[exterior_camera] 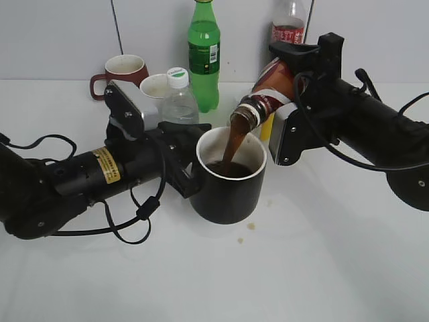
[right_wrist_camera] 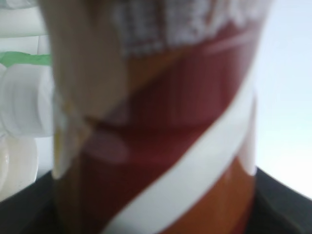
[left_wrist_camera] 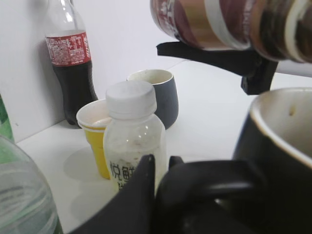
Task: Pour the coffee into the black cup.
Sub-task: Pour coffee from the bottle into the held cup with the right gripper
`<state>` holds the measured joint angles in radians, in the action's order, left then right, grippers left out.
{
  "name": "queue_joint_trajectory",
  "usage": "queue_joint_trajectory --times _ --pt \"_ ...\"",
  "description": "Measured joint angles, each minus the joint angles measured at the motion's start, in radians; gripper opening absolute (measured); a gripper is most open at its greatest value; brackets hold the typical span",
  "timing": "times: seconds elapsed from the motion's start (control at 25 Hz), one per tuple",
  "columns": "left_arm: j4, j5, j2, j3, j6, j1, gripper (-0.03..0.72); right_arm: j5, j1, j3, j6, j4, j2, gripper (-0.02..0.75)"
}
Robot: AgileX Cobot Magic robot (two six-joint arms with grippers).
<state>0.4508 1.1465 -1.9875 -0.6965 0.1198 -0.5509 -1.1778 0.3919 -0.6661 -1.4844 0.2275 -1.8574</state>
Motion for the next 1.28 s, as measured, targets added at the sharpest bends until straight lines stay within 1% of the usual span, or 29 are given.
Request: queue_joint_trajectory --times 0.44,0.8,1.24,1.28 --pt "0.002 -0.003 0.0 0.0 0.0 0.0 0.053 -0.001 0.0 -0.001 -0.018 -0.001 0.0 0.504" --pt "0.003 -0.006 0.0 0.0 0.0 0.0 0.053 -0.002 0.0 -0.001 -0.016 -0.041 0.0 0.504" --pt "0.003 -0.006 0.0 0.0 0.0 0.0 0.052 -0.005 0.003 -0.001 0.135 -0.049 0.0 0.504" --pt "0.003 -0.006 0.0 0.0 0.0 0.0 0.052 -0.002 0.011 -0.001 0.157 -0.079 0.0 0.504"
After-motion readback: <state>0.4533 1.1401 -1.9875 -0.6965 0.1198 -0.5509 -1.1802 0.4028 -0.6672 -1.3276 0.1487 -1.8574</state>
